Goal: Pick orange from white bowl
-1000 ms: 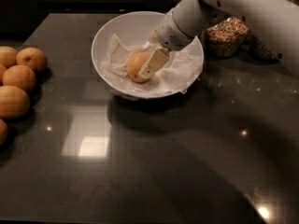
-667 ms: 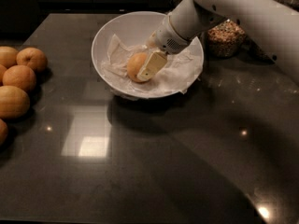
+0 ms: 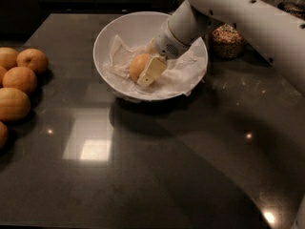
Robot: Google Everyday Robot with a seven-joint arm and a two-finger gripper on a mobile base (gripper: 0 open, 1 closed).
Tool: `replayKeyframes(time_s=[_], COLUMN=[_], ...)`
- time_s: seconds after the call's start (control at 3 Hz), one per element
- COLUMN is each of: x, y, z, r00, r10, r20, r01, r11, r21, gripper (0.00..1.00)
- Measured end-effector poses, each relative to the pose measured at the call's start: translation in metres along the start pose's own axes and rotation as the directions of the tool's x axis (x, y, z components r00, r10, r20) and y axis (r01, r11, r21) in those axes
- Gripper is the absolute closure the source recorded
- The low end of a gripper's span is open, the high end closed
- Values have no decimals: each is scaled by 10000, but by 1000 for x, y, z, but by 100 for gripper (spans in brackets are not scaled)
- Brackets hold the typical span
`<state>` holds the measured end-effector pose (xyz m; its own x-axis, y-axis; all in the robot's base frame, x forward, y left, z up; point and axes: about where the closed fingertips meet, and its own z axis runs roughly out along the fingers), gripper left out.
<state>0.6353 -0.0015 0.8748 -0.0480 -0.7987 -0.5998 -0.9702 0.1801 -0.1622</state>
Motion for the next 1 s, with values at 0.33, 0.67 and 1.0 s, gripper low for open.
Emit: replayKeyframes(time_s=[0.33,0.67,1.0], x=[1,-1,-1], y=[1,2,3], z=[4,10,15], r00=[10000,10000,10000], r10=[25,18,25], r20=[-32,-70,-92], r01=[-25,-19,-28], r11=[10000,9998,9996], r21=[-80,-205,-298], gripper=[24,27,32])
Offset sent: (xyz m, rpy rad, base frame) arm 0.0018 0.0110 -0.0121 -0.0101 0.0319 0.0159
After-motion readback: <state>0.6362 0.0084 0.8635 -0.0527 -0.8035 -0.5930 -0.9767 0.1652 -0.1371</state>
